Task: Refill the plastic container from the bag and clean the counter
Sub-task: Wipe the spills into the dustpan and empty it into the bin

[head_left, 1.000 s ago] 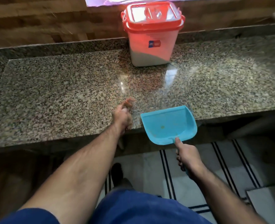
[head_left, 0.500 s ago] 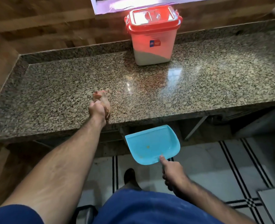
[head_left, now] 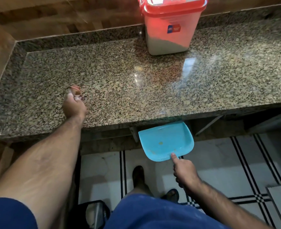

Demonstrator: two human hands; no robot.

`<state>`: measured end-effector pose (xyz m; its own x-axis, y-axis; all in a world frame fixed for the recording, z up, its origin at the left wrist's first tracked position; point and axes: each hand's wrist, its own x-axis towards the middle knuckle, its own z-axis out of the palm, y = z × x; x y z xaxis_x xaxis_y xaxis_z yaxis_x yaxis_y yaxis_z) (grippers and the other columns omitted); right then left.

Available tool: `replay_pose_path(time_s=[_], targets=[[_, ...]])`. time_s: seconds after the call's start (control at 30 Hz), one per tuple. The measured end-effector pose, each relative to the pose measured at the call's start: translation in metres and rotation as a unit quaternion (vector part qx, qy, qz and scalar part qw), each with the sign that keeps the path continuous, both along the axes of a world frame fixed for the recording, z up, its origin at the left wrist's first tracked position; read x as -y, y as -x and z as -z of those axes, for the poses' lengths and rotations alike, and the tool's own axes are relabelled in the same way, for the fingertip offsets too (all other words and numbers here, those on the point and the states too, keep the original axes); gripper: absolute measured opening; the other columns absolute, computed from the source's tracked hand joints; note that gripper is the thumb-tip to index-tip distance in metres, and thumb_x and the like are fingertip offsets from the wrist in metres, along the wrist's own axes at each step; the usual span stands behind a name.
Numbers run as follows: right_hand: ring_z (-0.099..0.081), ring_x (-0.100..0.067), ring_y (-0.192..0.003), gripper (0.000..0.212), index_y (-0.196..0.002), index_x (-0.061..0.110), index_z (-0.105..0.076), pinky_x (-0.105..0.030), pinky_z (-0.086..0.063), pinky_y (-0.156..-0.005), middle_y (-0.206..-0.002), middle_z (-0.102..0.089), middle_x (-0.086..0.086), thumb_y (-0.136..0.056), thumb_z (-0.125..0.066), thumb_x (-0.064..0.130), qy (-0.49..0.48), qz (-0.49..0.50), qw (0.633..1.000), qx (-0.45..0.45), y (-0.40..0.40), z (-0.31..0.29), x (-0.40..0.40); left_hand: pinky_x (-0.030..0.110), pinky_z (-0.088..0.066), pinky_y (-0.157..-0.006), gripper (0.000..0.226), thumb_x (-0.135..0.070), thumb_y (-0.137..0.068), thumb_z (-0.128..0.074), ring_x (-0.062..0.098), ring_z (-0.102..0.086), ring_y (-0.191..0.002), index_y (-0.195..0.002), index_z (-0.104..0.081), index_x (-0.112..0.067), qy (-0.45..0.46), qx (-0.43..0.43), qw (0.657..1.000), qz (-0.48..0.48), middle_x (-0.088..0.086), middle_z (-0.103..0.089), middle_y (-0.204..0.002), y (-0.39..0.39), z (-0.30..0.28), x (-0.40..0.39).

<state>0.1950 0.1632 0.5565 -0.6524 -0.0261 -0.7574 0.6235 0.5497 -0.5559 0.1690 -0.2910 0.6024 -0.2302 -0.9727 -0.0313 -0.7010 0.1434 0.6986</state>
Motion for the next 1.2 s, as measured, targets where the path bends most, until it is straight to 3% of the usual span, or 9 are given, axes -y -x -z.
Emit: replay_pose_path(time_s=[0.13, 0.3, 0.43, 0.5, 0.67, 0.77, 0.93, 1.03, 1.2], targets=[[-0.042, -0.019, -0.038, 0.062, -0.062, 0.019, -0.048, -0.033, -0.034, -0.051, -0.048, -0.049, 0.000, -0.103, -0.051, 0.066, -0.025, 0.002, 1.000, -0.006, 0.005, 0.007, 0.015, 0.011, -0.046, -0.052, 0.021, -0.010, -0.100, -0.057, 0.015, -0.063, -0.082, -0.112, -0.073, -0.015, -0.108, -0.052, 0.993, 0.021, -0.003, -0.060, -0.125, 0.016, 0.027, -0.029], [-0.041, -0.021, -0.040, 0.062, -0.062, 0.016, -0.051, -0.026, -0.032, -0.045, -0.050, -0.049, -0.002, -0.104, -0.053, 0.061, -0.042, 0.032, 0.999, -0.001, 0.014, 0.006, 0.038, 0.050, -0.063, -0.071, 0.019, -0.007, -0.087, -0.064, 0.013, -0.070, -0.097, -0.100, -0.075, -0.015, -0.091, -0.129, 0.959, 0.236, -0.016, -0.065, -0.121, 0.067, 0.050, -0.120], [-0.042, -0.022, -0.041, 0.060, -0.067, 0.011, -0.055, -0.022, -0.033, -0.041, -0.052, -0.049, -0.005, -0.104, -0.056, 0.058, -0.052, 0.050, 0.997, 0.002, 0.020, 0.006, 0.048, 0.014, -0.058, -0.070, 0.032, -0.007, -0.108, -0.045, -0.007, -0.068, -0.093, -0.117, -0.075, -0.015, -0.179, -0.121, 0.854, 0.473, -0.008, -0.068, -0.116, 0.093, 0.019, -0.224], [-0.046, -0.023, -0.041, 0.061, -0.073, 0.006, -0.062, -0.019, -0.032, -0.034, -0.054, -0.053, -0.006, -0.107, -0.053, 0.055, -0.068, 0.038, 0.997, -0.005, 0.026, 0.005, 0.048, 0.012, -0.056, -0.069, 0.034, -0.011, -0.113, -0.043, -0.007, -0.069, -0.090, -0.130, -0.071, -0.017, -0.250, -0.090, 0.840, 0.473, -0.017, -0.065, -0.102, 0.103, 0.015, -0.245], [-0.044, -0.020, -0.040, 0.056, -0.074, 0.010, -0.061, -0.019, -0.032, -0.041, -0.055, -0.052, -0.004, -0.104, -0.057, 0.057, -0.073, 0.088, 0.993, 0.004, 0.034, 0.003, 0.041, 0.044, -0.069, -0.077, 0.029, -0.022, -0.113, -0.041, 0.025, -0.077, -0.101, -0.130, -0.063, -0.028, -0.395, -0.175, 0.847, 0.310, 0.005, -0.073, -0.118, 0.119, -0.001, -0.198], [-0.046, -0.020, -0.042, 0.058, -0.070, 0.012, -0.061, -0.025, -0.035, -0.047, -0.051, -0.052, -0.002, -0.102, -0.058, 0.060, -0.080, 0.109, 0.991, 0.004, 0.036, 0.003, 0.037, 0.036, -0.066, -0.067, 0.029, -0.021, -0.114, -0.039, 0.019, -0.076, -0.087, -0.112, -0.059, -0.043, -0.325, -0.222, 0.890, 0.232, 0.004, -0.075, -0.112, 0.109, -0.003, -0.145], [-0.044, -0.019, -0.042, 0.056, -0.074, 0.016, -0.062, -0.025, -0.034, -0.045, -0.053, -0.053, 0.000, -0.099, -0.059, 0.066, -0.087, 0.154, 0.984, 0.007, 0.037, 0.003, 0.030, 0.042, -0.066, -0.074, 0.040, -0.031, -0.101, -0.034, 0.018, -0.071, -0.091, -0.121, -0.068, -0.034, -0.157, -0.111, 0.950, 0.248, 0.000, -0.070, -0.113, 0.111, 0.049, -0.136], [-0.041, -0.017, -0.041, 0.054, -0.073, 0.018, -0.059, -0.025, -0.031, -0.045, -0.053, -0.050, 0.002, -0.099, -0.059, 0.066, -0.082, 0.168, 0.982, 0.005, 0.037, 0.002, 0.028, 0.022, -0.062, -0.076, 0.040, -0.012, -0.106, -0.044, 0.009, -0.072, -0.094, -0.130, -0.072, -0.027, -0.228, -0.168, 0.894, 0.348, -0.007, -0.071, -0.117, 0.118, 0.053, -0.206], [-0.047, -0.022, -0.046, 0.064, -0.059, 0.020, -0.062, -0.036, -0.038, -0.055, -0.052, -0.055, 0.000, -0.097, -0.053, 0.070, -0.084, 0.160, 0.984, -0.008, 0.047, 0.003, 0.015, 0.030, -0.065, -0.076, 0.037, -0.034, -0.110, -0.053, 0.017, -0.073, -0.090, -0.146, -0.059, -0.025, -0.456, -0.108, 0.777, 0.420, -0.001, -0.069, -0.126, 0.165, 0.019, -0.273]])
